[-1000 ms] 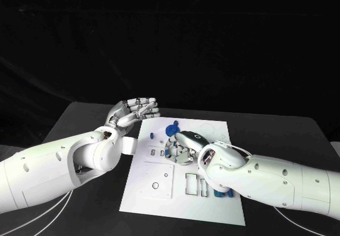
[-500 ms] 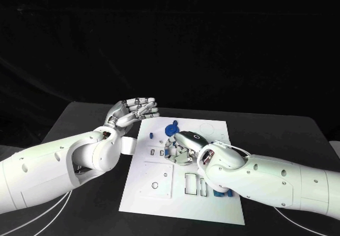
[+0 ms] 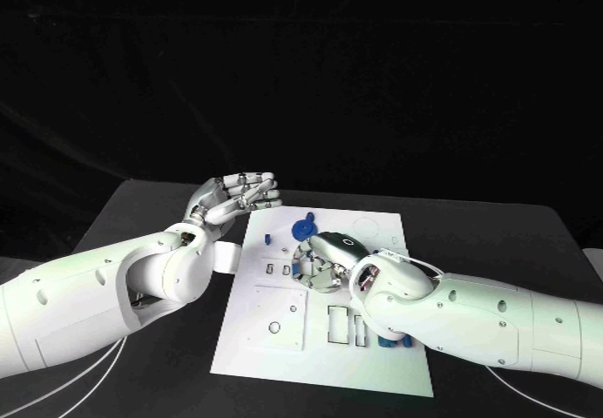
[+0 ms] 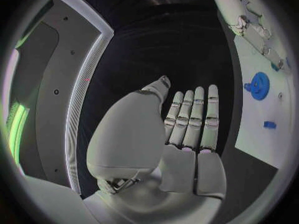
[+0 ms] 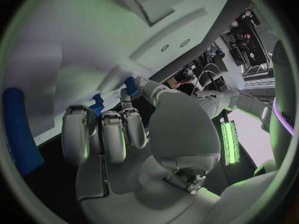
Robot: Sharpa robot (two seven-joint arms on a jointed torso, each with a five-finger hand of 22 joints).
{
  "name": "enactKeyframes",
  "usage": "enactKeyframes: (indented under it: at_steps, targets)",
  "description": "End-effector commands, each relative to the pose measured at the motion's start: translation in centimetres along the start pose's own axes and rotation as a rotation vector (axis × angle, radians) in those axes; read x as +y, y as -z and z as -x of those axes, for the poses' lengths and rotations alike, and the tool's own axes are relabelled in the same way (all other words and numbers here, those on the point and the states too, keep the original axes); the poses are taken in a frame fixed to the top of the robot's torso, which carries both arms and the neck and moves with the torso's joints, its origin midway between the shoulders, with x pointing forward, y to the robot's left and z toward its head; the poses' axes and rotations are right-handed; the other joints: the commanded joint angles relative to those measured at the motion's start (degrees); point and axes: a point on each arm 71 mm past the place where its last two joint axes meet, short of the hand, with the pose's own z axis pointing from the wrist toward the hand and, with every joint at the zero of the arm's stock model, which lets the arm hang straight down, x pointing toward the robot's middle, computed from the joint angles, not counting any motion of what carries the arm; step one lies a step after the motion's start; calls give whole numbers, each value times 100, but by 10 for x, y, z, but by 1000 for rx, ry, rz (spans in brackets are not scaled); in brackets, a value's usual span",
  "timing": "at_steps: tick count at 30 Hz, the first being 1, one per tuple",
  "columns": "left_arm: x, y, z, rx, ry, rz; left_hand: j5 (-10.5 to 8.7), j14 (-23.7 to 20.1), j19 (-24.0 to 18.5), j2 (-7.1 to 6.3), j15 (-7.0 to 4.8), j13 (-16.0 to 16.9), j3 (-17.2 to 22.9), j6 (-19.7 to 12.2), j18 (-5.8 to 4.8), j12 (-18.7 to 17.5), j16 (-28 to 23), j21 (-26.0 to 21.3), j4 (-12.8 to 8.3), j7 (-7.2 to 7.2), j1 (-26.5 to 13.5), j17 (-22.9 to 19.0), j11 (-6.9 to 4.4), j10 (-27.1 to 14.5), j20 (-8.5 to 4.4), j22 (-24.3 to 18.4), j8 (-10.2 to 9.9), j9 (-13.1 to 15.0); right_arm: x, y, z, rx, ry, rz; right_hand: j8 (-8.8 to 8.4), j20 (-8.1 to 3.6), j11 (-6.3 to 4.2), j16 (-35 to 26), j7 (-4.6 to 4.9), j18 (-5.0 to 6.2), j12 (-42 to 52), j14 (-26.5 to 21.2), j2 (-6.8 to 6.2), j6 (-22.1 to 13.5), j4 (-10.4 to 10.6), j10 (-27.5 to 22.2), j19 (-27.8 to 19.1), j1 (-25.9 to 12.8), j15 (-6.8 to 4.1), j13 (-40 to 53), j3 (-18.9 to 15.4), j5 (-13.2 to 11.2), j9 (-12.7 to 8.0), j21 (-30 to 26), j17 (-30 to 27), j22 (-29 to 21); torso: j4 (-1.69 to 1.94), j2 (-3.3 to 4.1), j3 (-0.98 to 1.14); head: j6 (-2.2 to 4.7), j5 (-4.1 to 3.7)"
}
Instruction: Assemble the parts on the task board
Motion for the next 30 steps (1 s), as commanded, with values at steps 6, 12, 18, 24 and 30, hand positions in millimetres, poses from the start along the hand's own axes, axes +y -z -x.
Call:
enactKeyframes:
  at_steps: [6,12,18,24,30]
  targets:
    - [-1,0,-2,17,10,-4,-32,-4,35,-19,-1,-3,19,-11,80,-32,-23,-24,-9,186,-49,7,25,26,16,-7,-39,-7,2,0,0,-7,11,9,-101,74,53,3,20,-10,-34,492,-152,-147,157,-38,-20,-184,89,609,-263,-361,-26,-46,1029,544,-1,0,4,3,-1]
    - [-1,0,-2,16,9,-3,-32,-4,35,-19,-1,-3,19,-11,80,-32,-23,-24,-9,186,-49,7,25,26,16,-7,-39,-7,2,0,0,-8,10,10,-127,81,59,-2,24,-3,-56,488,-194,-192,228,-62,-32,-216,94,587,-405,-390,-30,-73,1015,529,-3,3,3,4,-1]
    - [-1,0,-2,16,9,-3,-32,-4,35,-19,-1,-3,19,-11,80,-32,-23,-24,-9,186,-49,7,25,26,16,-7,-39,-7,1,1,1,-25,7,13,-139,82,62,-4,27,-1,-61,486,-199,-212,250,-68,-37,-217,96,583,-445,-389,-32,-82,1010,523,-5,-2,3,2,7]
    - [1,-1,1,18,-12,13,-34,9,57,-41,-4,-2,8,-7,83,-36,-29,-19,-2,185,-94,14,26,30,13,-13,-44,-8,-1,10,12,-121,-27,49,-246,103,101,-7,75,5,-81,484,-198,-412,337,-95,-53,-166,123,564,-612,-385,-67,-121,1002,501,-1,-11,5,13,-8]
    - [8,-3,3,102,-97,86,-34,677,562,-99,-196,64,-278,23,85,111,325,243,324,94,-634,232,-115,450,-172,62,-51,-5,-9,25,31,-170,-116,66,-240,122,114,-10,87,1,-65,482,-100,-400,343,-83,-36,6,141,579,-631,-292,-77,-109,996,523,-12,-36,6,35,3]
